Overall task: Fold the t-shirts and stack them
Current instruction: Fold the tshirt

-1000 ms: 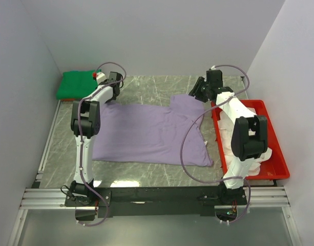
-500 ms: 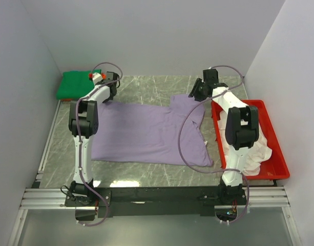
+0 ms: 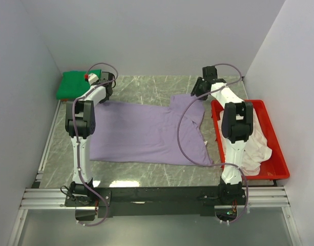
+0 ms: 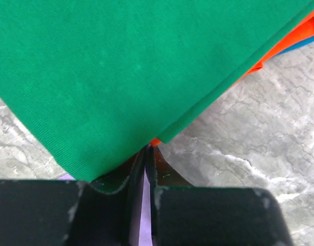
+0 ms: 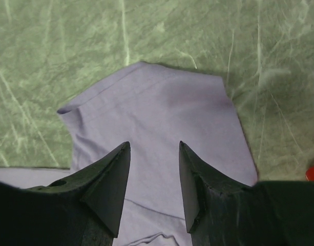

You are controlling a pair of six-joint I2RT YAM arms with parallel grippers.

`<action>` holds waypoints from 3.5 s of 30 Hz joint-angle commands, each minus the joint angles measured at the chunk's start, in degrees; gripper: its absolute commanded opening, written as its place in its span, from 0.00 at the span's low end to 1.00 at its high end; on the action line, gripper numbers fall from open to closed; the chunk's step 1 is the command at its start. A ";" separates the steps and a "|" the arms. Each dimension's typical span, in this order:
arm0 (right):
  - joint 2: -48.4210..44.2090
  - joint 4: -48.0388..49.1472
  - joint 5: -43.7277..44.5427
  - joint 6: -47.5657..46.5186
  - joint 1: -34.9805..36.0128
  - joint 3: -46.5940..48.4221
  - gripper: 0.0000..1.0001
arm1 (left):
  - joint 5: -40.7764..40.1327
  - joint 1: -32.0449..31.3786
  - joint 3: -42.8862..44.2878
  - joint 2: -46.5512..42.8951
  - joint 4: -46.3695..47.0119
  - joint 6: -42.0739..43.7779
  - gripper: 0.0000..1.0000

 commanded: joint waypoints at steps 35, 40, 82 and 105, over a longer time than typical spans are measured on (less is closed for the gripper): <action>17.47 -12.98 9.12 4.95 -1.23 24.86 0.56 | 6.96 1.54 -1.39 -3.08 5.00 2.35 0.10; 18.18 -13.25 7.62 4.69 -1.15 25.48 0.50 | 7.75 1.80 -1.57 -3.08 5.44 2.53 0.09; -10.03 1.43 2.25 1.61 -2.99 4.41 0.00 | 14.95 3.91 -6.39 -11.25 9.83 3.32 0.01; -45.86 10.74 1.37 9.60 -2.90 -36.64 0.00 | 16.01 4.70 -29.59 -29.79 15.80 -2.91 0.01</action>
